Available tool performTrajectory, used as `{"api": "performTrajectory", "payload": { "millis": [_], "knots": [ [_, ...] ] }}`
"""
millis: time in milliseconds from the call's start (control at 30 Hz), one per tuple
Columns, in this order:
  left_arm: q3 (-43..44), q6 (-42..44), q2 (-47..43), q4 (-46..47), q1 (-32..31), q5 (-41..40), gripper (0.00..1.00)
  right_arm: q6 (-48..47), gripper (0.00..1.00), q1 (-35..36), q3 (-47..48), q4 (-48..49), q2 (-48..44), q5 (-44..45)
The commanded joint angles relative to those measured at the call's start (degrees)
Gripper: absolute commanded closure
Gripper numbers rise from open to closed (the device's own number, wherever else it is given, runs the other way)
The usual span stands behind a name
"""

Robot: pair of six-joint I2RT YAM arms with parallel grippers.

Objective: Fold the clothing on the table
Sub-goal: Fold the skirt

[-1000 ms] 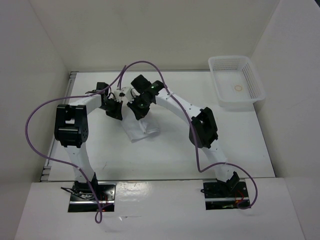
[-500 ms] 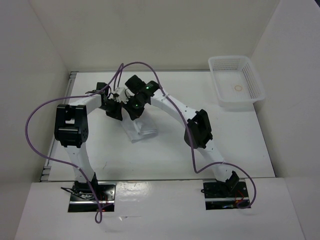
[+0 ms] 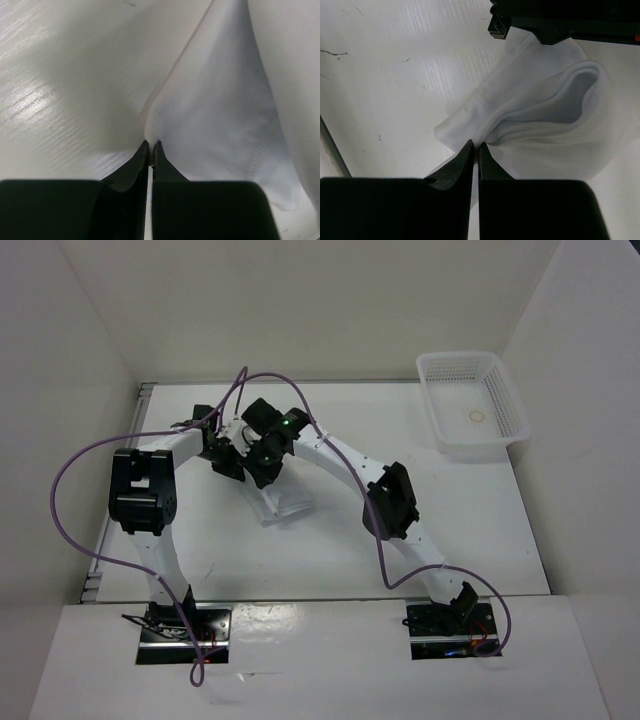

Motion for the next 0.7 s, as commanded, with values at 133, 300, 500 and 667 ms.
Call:
{"api": "performTrajectory", "payload": {
  "millis": [133, 300, 500, 667],
  "knots": [
    [0.0, 0.1, -0.6, -1.4, -0.2, 1.6, 1.0, -0.2, 0.94, 1.3, 6.2, -0.5, 1.8, -0.9],
    [0.0, 0.1, -0.6, -1.4, -0.2, 2.1, 1.0, -0.2, 0.9, 1.9, 7.5, -0.5, 2.3, -0.4],
    [0.0, 0.1, -0.6, -1.4, -0.2, 2.1, 1.0, -0.8, 0.7, 3.0, 7.5, -1.6, 2.3, -0.9],
    [0.0, 0.1, -0.6, -1.4, -0.2, 2.1, 1.0, -0.8, 0.53, 3.0, 7.5, -2.1, 1.8, -0.9]
  ]
}}
